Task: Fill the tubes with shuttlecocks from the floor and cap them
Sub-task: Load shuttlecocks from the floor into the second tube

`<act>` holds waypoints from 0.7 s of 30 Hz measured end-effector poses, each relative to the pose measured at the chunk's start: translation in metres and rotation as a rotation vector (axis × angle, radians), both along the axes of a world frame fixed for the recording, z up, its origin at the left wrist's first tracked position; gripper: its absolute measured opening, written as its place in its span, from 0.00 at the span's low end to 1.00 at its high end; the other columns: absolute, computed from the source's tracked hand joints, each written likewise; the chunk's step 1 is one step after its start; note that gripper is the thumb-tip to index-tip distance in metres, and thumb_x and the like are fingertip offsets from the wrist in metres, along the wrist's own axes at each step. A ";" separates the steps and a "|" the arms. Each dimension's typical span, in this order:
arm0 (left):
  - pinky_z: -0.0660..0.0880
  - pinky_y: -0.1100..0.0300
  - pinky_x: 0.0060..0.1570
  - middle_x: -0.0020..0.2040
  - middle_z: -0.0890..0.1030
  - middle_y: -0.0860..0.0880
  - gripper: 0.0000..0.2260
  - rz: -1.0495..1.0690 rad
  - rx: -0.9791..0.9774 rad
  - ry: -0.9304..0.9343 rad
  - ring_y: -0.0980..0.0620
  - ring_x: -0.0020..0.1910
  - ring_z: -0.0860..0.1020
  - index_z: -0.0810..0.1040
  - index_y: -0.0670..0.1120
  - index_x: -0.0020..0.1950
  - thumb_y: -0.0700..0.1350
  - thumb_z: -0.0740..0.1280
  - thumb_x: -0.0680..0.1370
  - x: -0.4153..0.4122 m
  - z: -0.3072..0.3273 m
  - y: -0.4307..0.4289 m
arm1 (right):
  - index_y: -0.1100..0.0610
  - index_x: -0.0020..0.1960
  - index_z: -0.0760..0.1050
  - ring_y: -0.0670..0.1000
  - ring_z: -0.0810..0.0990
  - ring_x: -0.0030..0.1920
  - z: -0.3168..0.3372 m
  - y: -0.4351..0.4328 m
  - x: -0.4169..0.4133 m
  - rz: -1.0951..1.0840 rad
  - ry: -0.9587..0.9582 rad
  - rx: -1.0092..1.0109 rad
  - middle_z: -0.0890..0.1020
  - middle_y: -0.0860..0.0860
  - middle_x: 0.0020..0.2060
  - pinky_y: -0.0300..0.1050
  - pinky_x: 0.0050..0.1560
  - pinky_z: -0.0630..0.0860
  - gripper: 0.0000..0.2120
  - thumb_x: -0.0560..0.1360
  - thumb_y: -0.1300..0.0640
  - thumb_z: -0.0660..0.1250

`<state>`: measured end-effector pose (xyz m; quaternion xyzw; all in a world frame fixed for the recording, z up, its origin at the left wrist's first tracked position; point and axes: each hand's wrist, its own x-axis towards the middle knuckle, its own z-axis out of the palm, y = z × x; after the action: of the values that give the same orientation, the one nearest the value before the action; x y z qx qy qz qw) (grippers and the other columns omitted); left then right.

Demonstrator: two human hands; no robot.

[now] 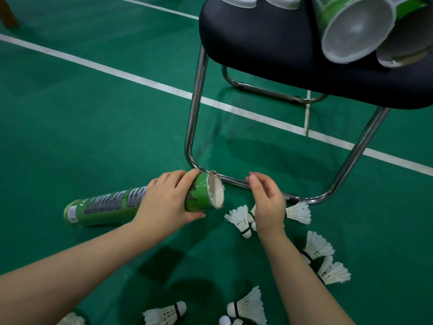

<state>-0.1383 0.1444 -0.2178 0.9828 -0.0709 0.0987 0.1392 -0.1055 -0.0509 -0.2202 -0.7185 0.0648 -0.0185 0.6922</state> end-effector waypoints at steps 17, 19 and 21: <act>0.73 0.49 0.50 0.53 0.78 0.47 0.42 -0.005 0.028 -0.009 0.44 0.50 0.77 0.63 0.50 0.64 0.62 0.76 0.56 0.005 0.001 0.000 | 0.53 0.71 0.62 0.52 0.68 0.66 -0.113 -0.005 0.013 0.280 0.353 -1.000 0.70 0.51 0.67 0.48 0.61 0.69 0.34 0.70 0.45 0.70; 0.74 0.49 0.50 0.52 0.78 0.47 0.42 0.001 0.025 -0.015 0.43 0.50 0.77 0.64 0.50 0.64 0.61 0.76 0.56 0.007 0.000 0.000 | 0.52 0.68 0.65 0.52 0.71 0.63 -0.109 -0.003 0.016 0.274 0.346 -1.004 0.73 0.51 0.64 0.47 0.57 0.70 0.29 0.71 0.46 0.69; 0.74 0.48 0.49 0.52 0.78 0.47 0.42 0.006 0.023 -0.020 0.43 0.49 0.77 0.65 0.50 0.64 0.61 0.77 0.56 0.008 0.000 0.001 | 0.52 0.67 0.66 0.53 0.73 0.59 -0.103 -0.001 0.017 0.244 0.324 -0.937 0.73 0.51 0.62 0.46 0.53 0.70 0.27 0.71 0.48 0.69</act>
<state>-0.1306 0.1454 -0.2180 0.9834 -0.0706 0.1084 0.1271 -0.0888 -0.0515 -0.3234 -0.9477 0.0717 0.1473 0.2741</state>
